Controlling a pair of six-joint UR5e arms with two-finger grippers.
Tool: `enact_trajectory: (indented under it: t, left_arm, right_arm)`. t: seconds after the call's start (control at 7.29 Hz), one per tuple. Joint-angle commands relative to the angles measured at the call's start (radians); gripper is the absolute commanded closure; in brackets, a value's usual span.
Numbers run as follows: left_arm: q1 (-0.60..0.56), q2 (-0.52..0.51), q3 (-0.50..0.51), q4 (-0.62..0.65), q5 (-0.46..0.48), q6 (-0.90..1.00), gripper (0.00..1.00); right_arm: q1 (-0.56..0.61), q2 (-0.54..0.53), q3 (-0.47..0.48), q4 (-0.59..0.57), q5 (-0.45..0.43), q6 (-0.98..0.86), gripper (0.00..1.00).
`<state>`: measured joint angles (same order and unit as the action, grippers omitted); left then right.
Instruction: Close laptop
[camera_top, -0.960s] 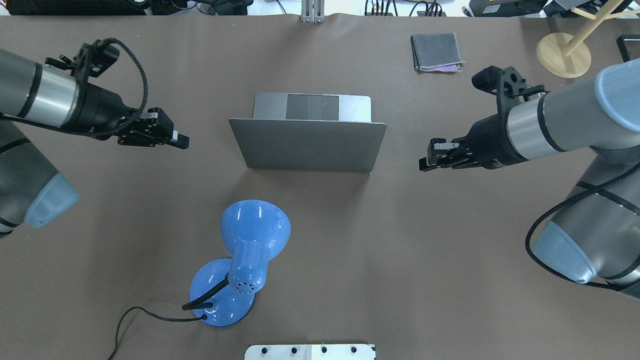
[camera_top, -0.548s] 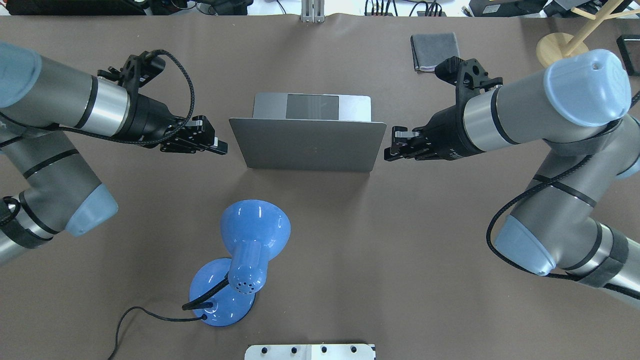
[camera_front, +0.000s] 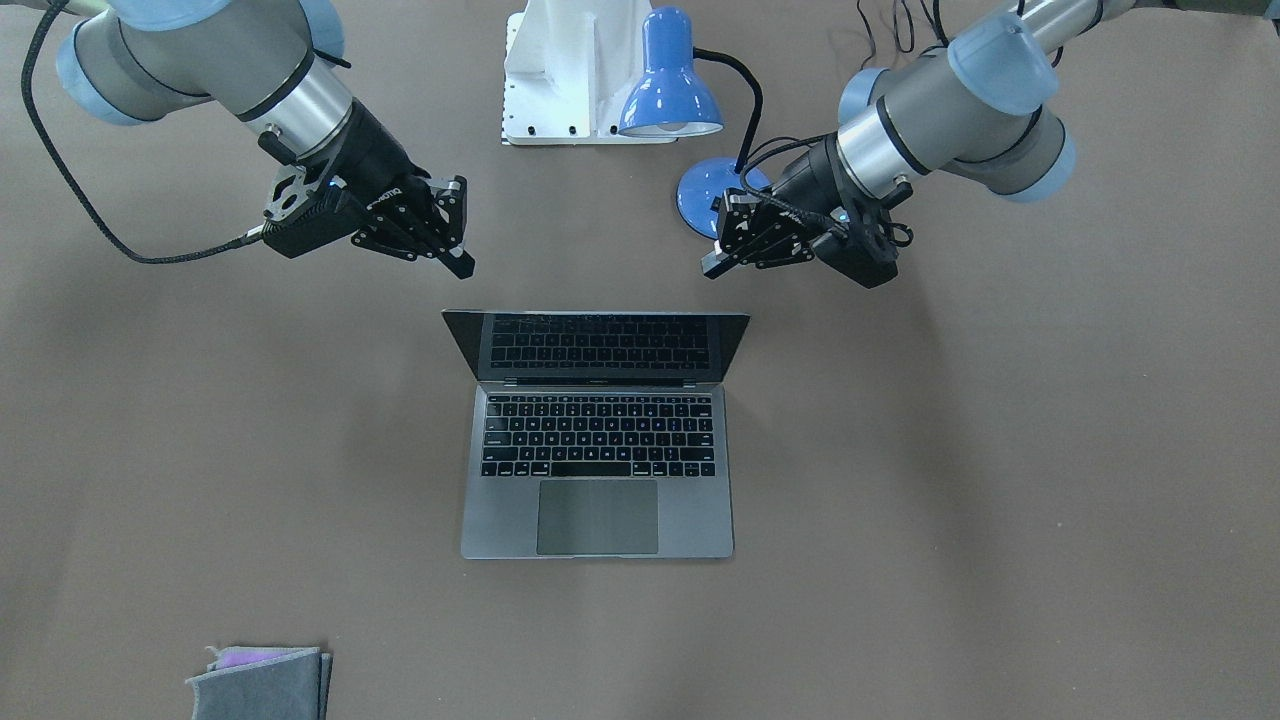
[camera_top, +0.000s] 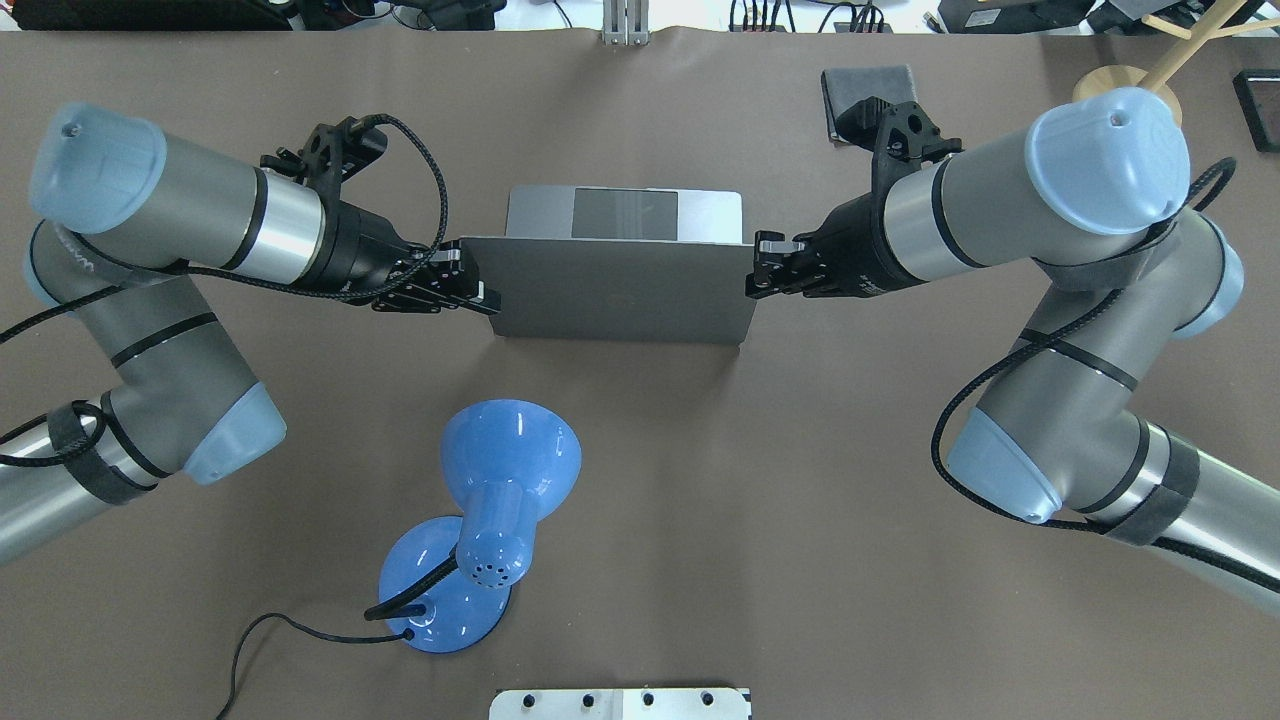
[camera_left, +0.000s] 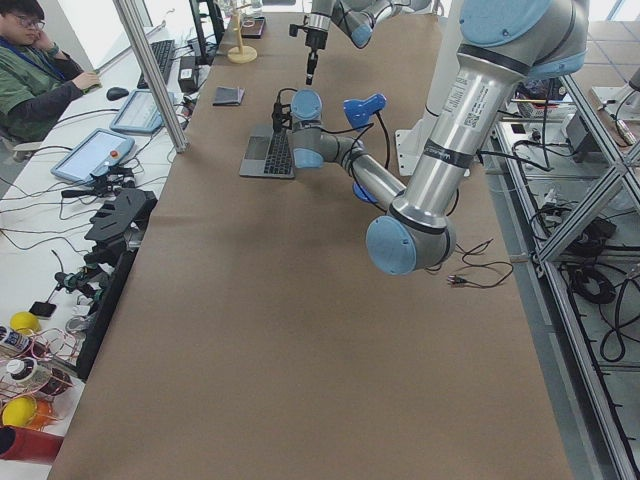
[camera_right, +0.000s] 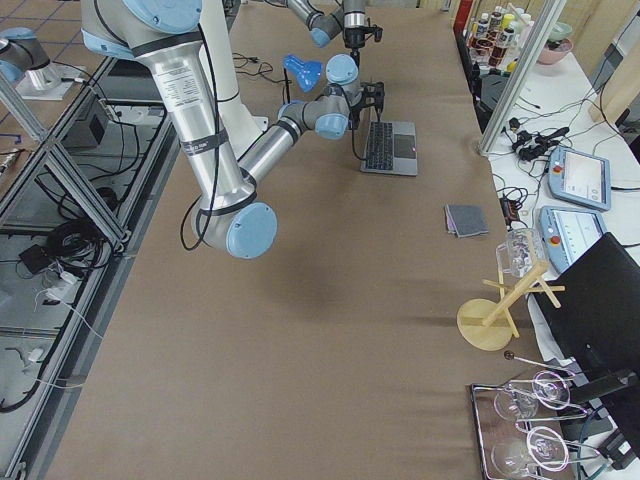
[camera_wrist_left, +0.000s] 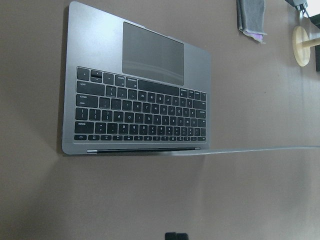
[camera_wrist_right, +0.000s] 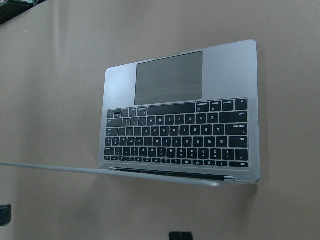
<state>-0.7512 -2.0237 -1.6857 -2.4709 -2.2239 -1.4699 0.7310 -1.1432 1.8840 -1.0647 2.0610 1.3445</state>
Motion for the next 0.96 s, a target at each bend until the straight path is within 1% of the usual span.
enact_trajectory:
  t: [0.0, 0.27, 0.41, 0.55, 0.82]
  left_arm:
    - [0.004, -0.010, 0.017, 0.000, 0.006, 0.003, 1.00]
    - [0.003, -0.012, 0.017, 0.009, 0.009, 0.008, 1.00]
    - [-0.005, -0.013, 0.017, 0.012, 0.026, 0.011, 1.00]
    - [-0.005, -0.021, 0.030, 0.013, 0.048, 0.022, 1.00]
    - [-0.026, -0.049, 0.069, 0.014, 0.053, 0.034, 1.00]
  right_arm:
    - [0.011, 0.029, -0.043, 0.000, -0.012, -0.004, 1.00]
    - [0.024, 0.037, -0.055, -0.001, -0.012, -0.005, 1.00]
    - [0.028, 0.049, -0.075, 0.000, -0.012, -0.007, 1.00]
    - [0.034, 0.056, -0.081, 0.000, -0.010, -0.007, 1.00]
    - [0.041, 0.057, -0.092, 0.000, -0.010, -0.018, 1.00]
